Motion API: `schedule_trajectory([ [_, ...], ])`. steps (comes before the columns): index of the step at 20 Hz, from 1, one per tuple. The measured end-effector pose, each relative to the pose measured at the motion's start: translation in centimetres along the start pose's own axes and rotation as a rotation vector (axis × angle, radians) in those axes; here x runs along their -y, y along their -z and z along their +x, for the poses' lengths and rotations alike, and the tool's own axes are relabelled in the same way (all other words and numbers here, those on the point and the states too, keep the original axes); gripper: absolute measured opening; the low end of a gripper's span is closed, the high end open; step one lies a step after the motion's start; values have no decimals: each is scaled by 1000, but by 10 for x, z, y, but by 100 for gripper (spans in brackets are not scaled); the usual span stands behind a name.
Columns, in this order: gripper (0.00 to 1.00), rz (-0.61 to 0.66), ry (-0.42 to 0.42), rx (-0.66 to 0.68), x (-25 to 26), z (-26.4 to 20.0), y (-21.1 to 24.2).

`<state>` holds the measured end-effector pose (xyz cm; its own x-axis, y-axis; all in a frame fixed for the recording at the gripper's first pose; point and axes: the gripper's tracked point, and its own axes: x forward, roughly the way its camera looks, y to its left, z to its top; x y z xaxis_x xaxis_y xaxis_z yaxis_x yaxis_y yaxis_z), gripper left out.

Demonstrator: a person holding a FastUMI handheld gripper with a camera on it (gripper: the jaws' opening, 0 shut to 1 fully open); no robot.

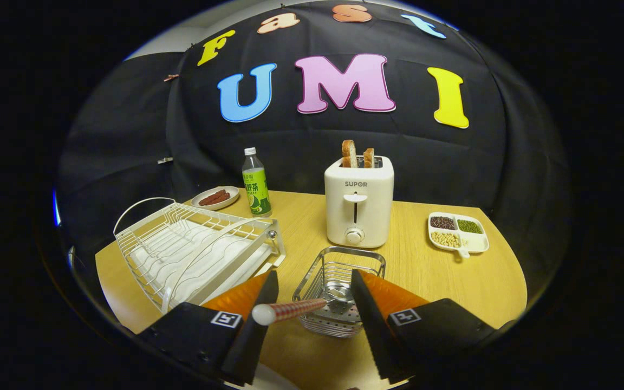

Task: Take the plate from the dish rack, then take the spoon from the basket and place it into the plate.

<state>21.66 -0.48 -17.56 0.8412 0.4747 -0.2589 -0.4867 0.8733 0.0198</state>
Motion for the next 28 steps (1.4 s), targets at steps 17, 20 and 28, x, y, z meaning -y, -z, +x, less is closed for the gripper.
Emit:
schedule_trajectory([
  [17,36,123,17,-53,3,-4,1],
  [20,36,122,-2,-24,3,-7,-2],
  [28,31,204,90,-7,35,-14,-5],
])
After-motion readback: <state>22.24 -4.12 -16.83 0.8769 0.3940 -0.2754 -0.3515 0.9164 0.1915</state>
